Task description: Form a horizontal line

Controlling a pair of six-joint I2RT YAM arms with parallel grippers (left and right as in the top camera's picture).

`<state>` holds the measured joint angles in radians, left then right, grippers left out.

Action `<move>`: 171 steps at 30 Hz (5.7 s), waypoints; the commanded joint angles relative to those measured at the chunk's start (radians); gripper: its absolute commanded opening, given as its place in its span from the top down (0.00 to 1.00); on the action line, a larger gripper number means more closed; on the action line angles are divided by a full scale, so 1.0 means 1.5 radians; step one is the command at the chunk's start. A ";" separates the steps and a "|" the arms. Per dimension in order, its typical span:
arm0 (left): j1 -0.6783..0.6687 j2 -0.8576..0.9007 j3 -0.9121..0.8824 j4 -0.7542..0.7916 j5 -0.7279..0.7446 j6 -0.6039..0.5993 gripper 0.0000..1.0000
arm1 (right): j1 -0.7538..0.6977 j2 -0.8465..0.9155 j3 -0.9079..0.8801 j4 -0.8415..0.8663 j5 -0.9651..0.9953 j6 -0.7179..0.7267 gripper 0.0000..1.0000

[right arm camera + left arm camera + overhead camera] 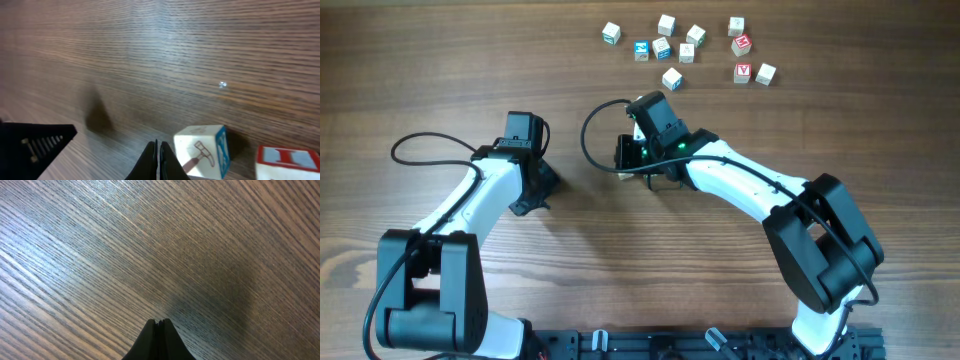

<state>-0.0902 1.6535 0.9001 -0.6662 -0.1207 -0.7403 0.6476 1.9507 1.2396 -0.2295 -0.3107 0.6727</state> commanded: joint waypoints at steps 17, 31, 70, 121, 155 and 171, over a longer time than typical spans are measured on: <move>0.004 0.007 -0.004 -0.003 0.006 -0.001 0.93 | 0.007 0.048 0.007 0.022 0.097 0.095 0.95; 0.004 0.007 -0.004 -0.003 0.006 -0.001 0.95 | 0.009 0.021 0.009 0.076 0.032 0.021 0.95; 0.153 -0.033 -0.004 -0.047 0.053 -0.001 0.96 | 0.020 -0.096 0.058 -0.090 0.126 -0.082 0.96; -0.147 0.132 -0.004 0.279 0.337 -0.074 0.93 | -0.187 0.043 0.007 -0.226 0.001 -0.030 0.95; -0.148 0.132 -0.004 0.352 0.380 -0.106 0.91 | -0.168 0.043 0.007 -0.223 -0.078 -0.062 0.95; -0.148 0.132 -0.004 0.326 0.276 -0.105 0.93 | -0.168 0.043 0.007 -0.239 -0.041 -0.062 0.95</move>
<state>-0.3069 1.8347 0.9020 -0.1444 0.3866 -0.8967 0.3866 1.9972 1.2568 -0.5930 -0.3950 0.5961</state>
